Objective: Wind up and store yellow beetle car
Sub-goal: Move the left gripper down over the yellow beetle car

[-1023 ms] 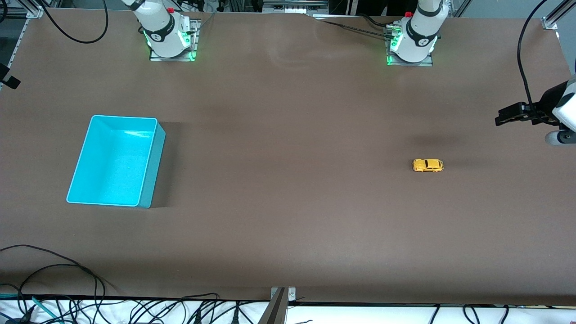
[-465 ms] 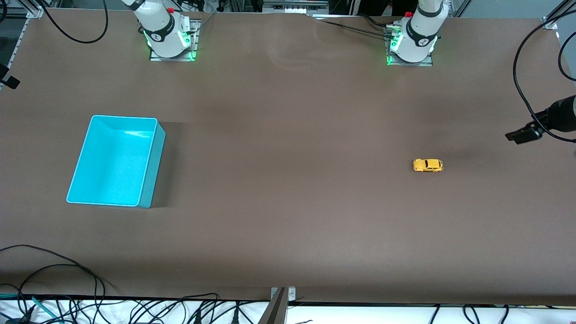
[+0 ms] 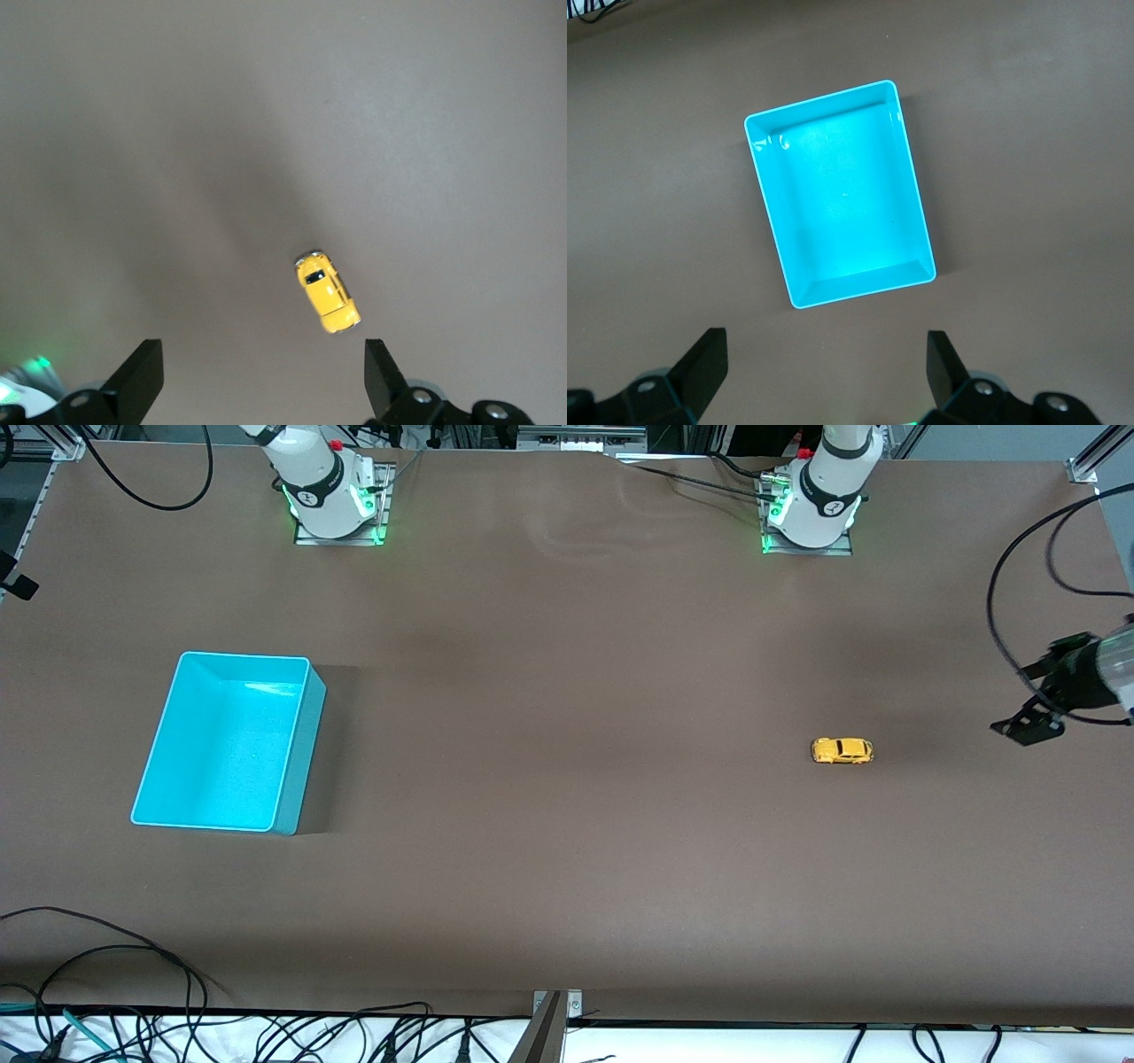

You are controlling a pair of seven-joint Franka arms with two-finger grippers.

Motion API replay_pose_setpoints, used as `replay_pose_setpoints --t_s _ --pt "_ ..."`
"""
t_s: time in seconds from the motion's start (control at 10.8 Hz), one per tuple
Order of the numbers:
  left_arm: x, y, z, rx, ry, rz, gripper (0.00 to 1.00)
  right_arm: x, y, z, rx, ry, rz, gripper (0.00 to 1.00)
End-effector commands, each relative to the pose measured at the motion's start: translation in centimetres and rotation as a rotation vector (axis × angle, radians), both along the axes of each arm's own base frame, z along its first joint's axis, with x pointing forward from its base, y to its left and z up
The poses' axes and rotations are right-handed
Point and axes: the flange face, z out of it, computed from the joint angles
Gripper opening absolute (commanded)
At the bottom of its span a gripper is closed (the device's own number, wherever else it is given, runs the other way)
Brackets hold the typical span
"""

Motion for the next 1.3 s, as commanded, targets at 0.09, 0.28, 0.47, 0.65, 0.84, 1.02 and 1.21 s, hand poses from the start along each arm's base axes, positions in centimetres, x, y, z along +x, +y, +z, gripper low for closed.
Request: replay_pose_setpoints --t_s 0.09,0.28,0.47,0.65,0.84,1.02,1.21 --pt "-0.4 -3.3 -6.6 0.135 -0.004 0.348 1.00 -0.3 -0.2 0.7 0.021 -0.005 -0.009 1.00" --pt "0.0 -4.2 -9.3 0.154 0.007 0.443 1.00 -0.3 -0.1 0.7 0.021 -0.005 -0.007 1.00" --pt "-1.4 -5.5 -12.4 0.147 -0.006 0.478 1.00 -0.3 -0.1 0.7 0.021 -0.005 -0.006 1.00" --pt "-1.9 -5.9 -14.1 0.145 -0.016 0.523 1.00 -0.3 -0.2 0.7 0.021 -0.005 -0.006 1.00" --pt "-2.1 -6.8 -15.6 0.134 -0.043 0.547 1.00 -0.3 -0.4 0.7 0.020 -0.005 -0.009 1.00" --pt "-2.3 -8.3 -17.8 0.133 -0.038 0.591 1.00 -0.5 -1.1 0.7 0.022 -0.006 -0.019 1.00" --pt "-2.3 -9.5 -20.8 0.125 -0.054 0.653 1.00 -0.5 -1.1 0.8 0.022 -0.007 -0.019 1.00"
